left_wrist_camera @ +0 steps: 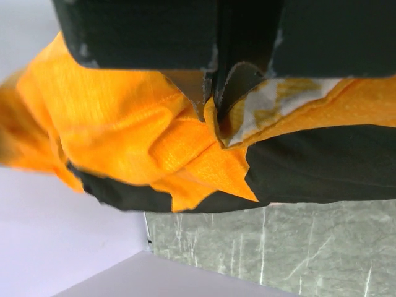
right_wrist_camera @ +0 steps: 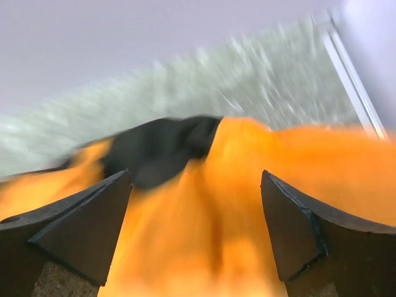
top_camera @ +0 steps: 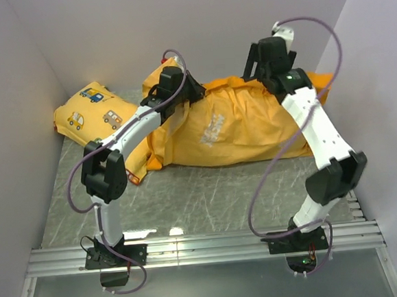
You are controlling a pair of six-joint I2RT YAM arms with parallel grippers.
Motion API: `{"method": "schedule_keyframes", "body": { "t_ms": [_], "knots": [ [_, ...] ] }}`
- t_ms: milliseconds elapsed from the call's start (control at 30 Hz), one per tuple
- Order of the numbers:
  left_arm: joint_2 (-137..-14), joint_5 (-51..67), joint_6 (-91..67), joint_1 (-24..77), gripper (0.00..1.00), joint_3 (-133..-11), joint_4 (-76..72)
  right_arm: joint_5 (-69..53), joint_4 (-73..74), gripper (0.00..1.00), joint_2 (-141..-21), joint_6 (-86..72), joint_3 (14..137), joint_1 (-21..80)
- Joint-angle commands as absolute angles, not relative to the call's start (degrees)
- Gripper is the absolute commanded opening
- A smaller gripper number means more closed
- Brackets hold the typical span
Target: Remove the pillowcase from the pillow
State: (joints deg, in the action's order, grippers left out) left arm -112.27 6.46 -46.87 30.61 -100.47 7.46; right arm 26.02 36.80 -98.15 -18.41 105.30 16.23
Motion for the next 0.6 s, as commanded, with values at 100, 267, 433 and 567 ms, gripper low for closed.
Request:
{"method": "schedule_keyframes", "body": {
  "t_ms": [100, 267, 433, 567],
  "knots": [
    [-118.4, 8.6, -47.6, 29.4, 0.01, -101.8, 11.2, 22.3, 34.8, 0.94, -83.4, -18.5, 104.6, 22.0],
    [-118.9, 9.4, -47.0, 29.1, 0.0, -101.2, 10.5, 23.8, 27.7, 0.95, -73.7, -20.8, 82.7, 33.6],
    [-120.0, 10.5, -46.8, 29.0, 0.01, -102.5, 11.1, 27.9, 21.8, 0.95, -77.5, -24.9, 69.3, 42.4],
    [-119.7, 10.6, -46.6, 29.1, 0.0, -101.6, 10.8, 29.0, 15.9, 0.95, -83.2, -25.7, 66.2, 43.0]
  ]
}}
